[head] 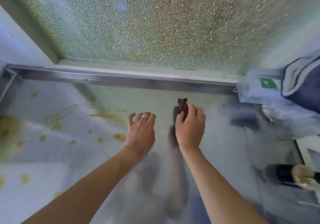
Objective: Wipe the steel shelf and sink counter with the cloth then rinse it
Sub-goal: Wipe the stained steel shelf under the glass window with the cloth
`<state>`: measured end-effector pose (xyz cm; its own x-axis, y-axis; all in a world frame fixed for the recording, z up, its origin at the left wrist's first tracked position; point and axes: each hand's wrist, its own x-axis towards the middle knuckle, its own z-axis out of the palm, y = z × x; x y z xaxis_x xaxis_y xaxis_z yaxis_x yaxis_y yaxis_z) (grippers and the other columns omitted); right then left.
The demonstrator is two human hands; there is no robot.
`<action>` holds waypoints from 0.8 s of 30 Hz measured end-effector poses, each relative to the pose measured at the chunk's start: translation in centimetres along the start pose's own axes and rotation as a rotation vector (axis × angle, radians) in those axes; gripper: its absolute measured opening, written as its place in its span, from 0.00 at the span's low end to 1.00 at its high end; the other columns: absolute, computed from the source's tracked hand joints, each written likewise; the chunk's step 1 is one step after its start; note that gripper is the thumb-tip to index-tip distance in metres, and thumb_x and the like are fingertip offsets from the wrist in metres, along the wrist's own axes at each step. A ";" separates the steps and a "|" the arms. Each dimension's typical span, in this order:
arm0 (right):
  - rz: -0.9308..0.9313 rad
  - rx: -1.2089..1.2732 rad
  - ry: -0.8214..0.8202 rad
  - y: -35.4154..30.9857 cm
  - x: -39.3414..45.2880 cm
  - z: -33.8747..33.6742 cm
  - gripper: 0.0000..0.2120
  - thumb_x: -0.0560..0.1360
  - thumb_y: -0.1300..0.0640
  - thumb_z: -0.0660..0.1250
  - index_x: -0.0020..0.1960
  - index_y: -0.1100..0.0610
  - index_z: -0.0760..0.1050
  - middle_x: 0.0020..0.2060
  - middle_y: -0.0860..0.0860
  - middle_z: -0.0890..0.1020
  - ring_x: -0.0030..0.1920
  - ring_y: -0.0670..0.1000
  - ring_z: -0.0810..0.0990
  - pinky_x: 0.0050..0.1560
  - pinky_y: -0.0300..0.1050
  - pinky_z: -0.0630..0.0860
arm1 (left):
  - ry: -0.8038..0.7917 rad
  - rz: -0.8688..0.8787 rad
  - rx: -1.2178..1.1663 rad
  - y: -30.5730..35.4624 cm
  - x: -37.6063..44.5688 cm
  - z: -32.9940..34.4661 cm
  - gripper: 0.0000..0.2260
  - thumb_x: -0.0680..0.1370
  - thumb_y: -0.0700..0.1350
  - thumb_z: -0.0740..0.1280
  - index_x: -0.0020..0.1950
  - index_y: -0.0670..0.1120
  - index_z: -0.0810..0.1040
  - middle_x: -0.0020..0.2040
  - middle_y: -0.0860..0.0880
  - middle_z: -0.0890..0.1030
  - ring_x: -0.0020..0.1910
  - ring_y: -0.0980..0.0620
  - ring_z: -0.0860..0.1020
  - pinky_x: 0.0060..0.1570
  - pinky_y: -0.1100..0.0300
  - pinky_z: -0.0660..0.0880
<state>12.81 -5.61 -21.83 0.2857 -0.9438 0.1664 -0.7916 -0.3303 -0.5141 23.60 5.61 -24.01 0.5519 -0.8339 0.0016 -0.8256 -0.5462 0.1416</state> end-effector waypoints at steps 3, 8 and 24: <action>0.060 -0.171 -0.092 2.5 1.1 0.2 0.23 0.80 0.54 0.65 0.73 0.56 0.69 0.71 0.56 0.70 0.70 0.61 0.68 0.66 0.61 0.71 | -0.082 0.067 -0.017 2.6 1.6 -0.2 0.18 0.73 0.43 0.60 0.61 0.54 0.70 0.64 0.56 0.73 0.65 0.53 0.71 0.69 0.49 0.56; -0.094 -0.226 -0.265 5.9 2.6 1.9 0.30 0.81 0.50 0.59 0.81 0.56 0.58 0.80 0.55 0.60 0.81 0.58 0.55 0.80 0.58 0.52 | -0.116 0.063 -0.079 6.9 4.9 0.3 0.23 0.71 0.41 0.64 0.66 0.51 0.68 0.68 0.52 0.71 0.68 0.50 0.69 0.71 0.48 0.57; -0.044 -0.158 -0.018 10.0 12.5 2.8 0.18 0.79 0.54 0.65 0.67 0.56 0.76 0.68 0.57 0.75 0.71 0.60 0.70 0.73 0.59 0.64 | 0.059 0.002 -0.022 8.9 11.4 3.4 0.11 0.68 0.43 0.67 0.49 0.51 0.73 0.50 0.52 0.78 0.51 0.47 0.77 0.57 0.52 0.64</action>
<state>9.97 -20.66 -27.29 0.3302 -0.9285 0.1697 -0.8529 -0.3705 -0.3679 22.10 -9.06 -26.12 0.5567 -0.8285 0.0599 -0.8243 -0.5421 0.1633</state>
